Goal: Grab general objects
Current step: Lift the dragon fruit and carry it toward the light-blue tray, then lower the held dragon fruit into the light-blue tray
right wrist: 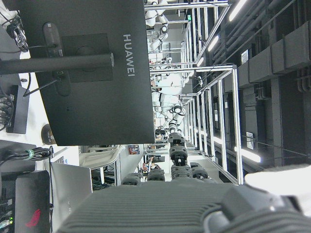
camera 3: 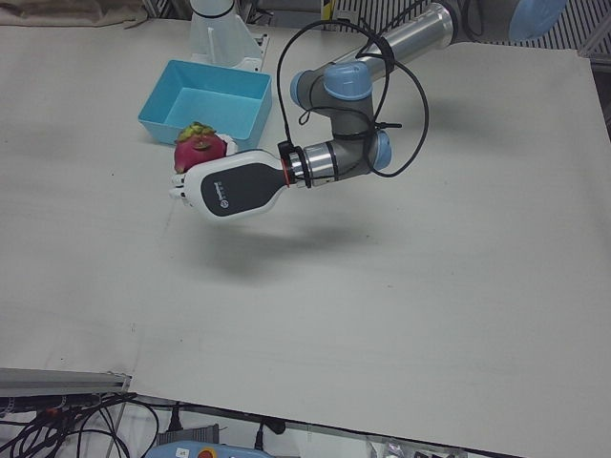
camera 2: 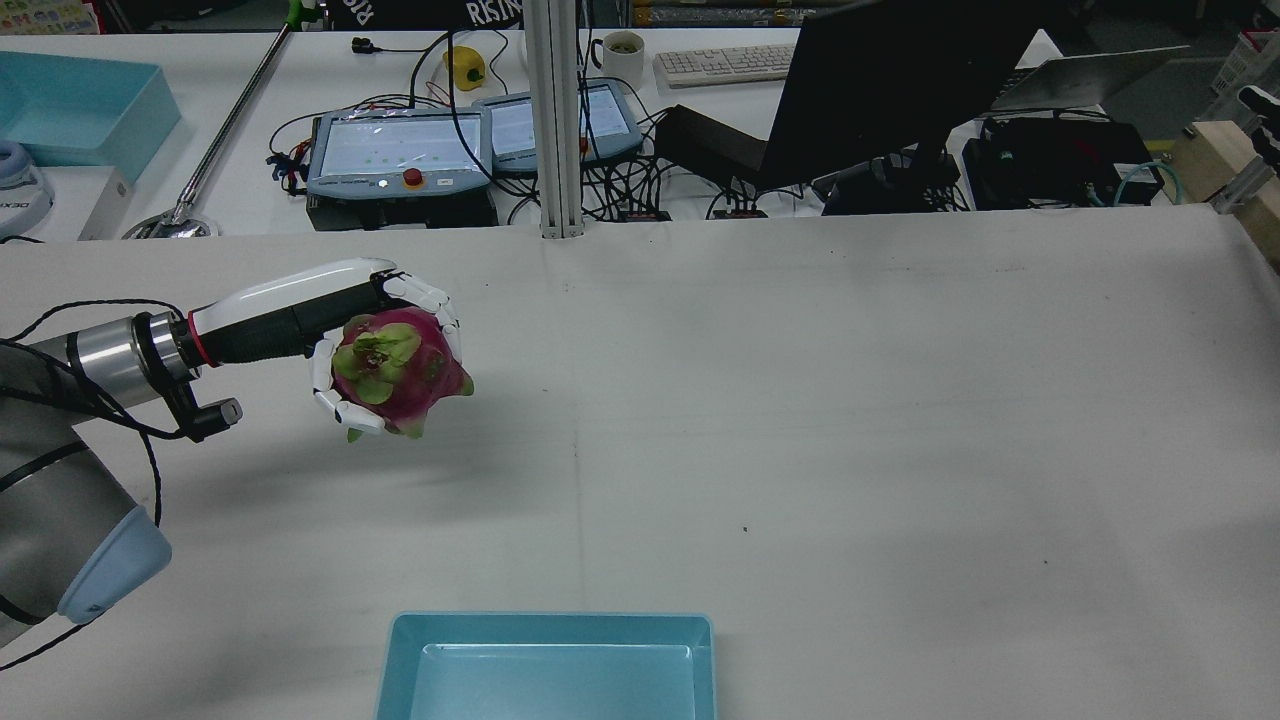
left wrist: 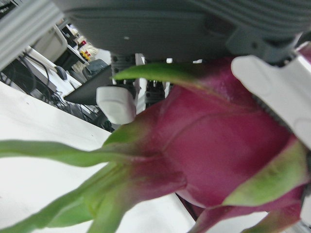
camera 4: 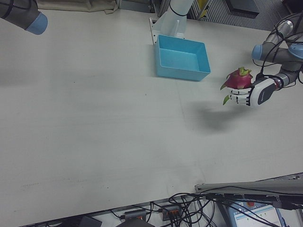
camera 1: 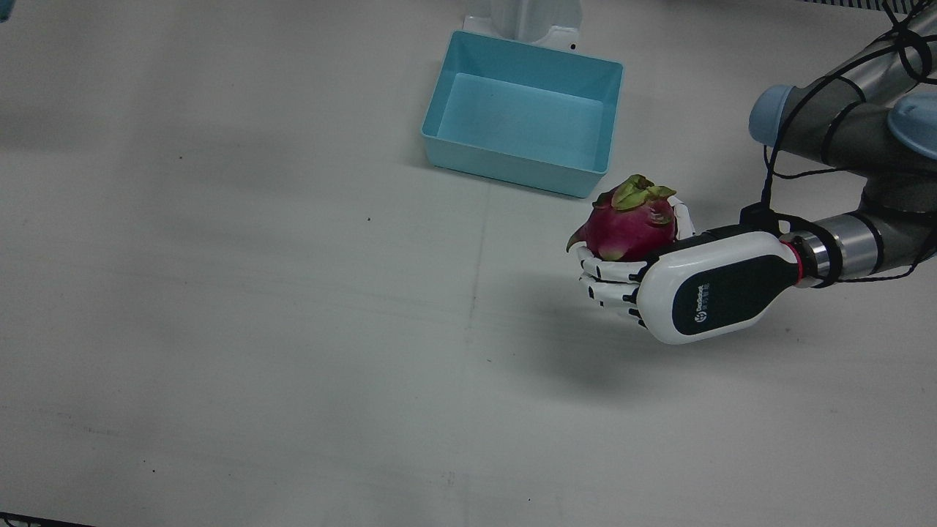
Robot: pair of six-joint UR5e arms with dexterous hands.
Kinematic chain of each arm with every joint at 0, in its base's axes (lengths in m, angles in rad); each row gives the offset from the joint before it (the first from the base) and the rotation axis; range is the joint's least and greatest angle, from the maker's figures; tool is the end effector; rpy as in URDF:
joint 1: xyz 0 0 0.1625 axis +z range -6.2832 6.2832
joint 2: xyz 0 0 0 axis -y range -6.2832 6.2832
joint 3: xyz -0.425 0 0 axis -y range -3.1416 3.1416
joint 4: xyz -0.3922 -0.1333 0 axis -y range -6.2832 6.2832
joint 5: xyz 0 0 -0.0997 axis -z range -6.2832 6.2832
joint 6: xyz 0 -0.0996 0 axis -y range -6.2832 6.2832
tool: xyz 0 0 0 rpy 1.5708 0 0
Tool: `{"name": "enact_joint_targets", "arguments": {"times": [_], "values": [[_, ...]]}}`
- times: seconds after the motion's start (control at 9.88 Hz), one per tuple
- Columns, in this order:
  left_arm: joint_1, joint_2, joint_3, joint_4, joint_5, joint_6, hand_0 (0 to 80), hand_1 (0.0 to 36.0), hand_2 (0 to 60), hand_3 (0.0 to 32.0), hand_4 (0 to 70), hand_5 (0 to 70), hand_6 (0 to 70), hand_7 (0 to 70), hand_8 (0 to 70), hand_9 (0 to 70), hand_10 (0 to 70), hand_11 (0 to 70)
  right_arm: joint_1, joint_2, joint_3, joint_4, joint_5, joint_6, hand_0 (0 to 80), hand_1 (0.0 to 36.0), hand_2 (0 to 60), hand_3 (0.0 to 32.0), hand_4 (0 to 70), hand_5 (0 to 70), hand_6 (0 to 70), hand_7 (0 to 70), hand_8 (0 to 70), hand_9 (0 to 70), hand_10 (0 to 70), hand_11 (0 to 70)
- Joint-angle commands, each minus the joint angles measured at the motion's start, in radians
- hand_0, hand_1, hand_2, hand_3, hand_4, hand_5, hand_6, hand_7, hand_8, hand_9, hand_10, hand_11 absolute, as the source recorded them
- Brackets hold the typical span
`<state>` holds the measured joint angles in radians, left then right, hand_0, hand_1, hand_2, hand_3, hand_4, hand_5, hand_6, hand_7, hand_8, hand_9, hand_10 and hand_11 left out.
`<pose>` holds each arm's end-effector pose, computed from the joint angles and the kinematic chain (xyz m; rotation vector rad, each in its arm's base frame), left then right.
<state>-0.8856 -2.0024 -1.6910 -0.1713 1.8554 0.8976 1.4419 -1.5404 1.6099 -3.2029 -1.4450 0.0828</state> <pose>0.3294 -0.5695 0.3544 0.0961 2.3064 -0.4958 0.0798 -0.5184 0.6590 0.0952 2.1889 -2.1715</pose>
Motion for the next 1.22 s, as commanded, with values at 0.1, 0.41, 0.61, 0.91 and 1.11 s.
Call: {"name": "enact_joint_targets", "arguments": {"times": [0.1, 0.41, 0.61, 0.91, 1.11], "values": [[0.190, -0.004, -0.150, 0.079, 0.041, -0.039, 46.3, 14.9, 60.0, 0.0, 70.0, 70.0, 70.0, 70.0, 70.0, 70.0, 70.0, 70.0, 0.000, 0.000, -0.001, 0.000, 0.000, 0.000, 0.0, 0.0, 0.0, 0.0, 0.0, 0.0, 0.0, 0.0, 0.0, 0.0, 0.0, 0.0], [0.347, -0.010, -0.196, 0.087, 0.033, -0.071, 47.0, 15.2, 60.0, 0.0, 70.0, 70.0, 70.0, 70.0, 70.0, 70.0, 70.0, 70.0, 0.000, 0.000, 0.001, 0.000, 0.000, 0.000, 0.0, 0.0, 0.0, 0.0, 0.0, 0.0, 0.0, 0.0, 0.0, 0.0, 0.0, 0.0], [0.434, -0.048, -0.216, 0.073, 0.031, -0.124, 47.8, 16.4, 60.0, 0.0, 70.0, 70.0, 70.0, 70.0, 70.0, 70.0, 70.0, 70.0, 0.000, 0.000, 0.001, 0.000, 0.000, 0.000, 0.0, 0.0, 0.0, 0.0, 0.0, 0.0, 0.0, 0.0, 0.0, 0.0, 0.0, 0.0], [0.442, -0.055, -0.225, 0.004, 0.034, -0.174, 49.0, 10.7, 60.0, 0.0, 70.0, 70.0, 70.0, 70.0, 70.0, 70.0, 70.0, 70.0, 0.000, 0.000, -0.001, 0.000, 0.000, 0.000, 0.0, 0.0, 0.0, 0.0, 0.0, 0.0, 0.0, 0.0, 0.0, 0.0, 0.0, 0.0], [0.429, -0.053, -0.226, 0.000, 0.039, -0.181, 55.6, 18.7, 32.5, 0.0, 65.3, 46.3, 51.3, 70.0, 42.1, 50.8, 46.7, 66.4, 0.000, -0.001, -0.001, 0.000, 0.000, 0.000, 0.0, 0.0, 0.0, 0.0, 0.0, 0.0, 0.0, 0.0, 0.0, 0.0, 0.0, 0.0]]}}
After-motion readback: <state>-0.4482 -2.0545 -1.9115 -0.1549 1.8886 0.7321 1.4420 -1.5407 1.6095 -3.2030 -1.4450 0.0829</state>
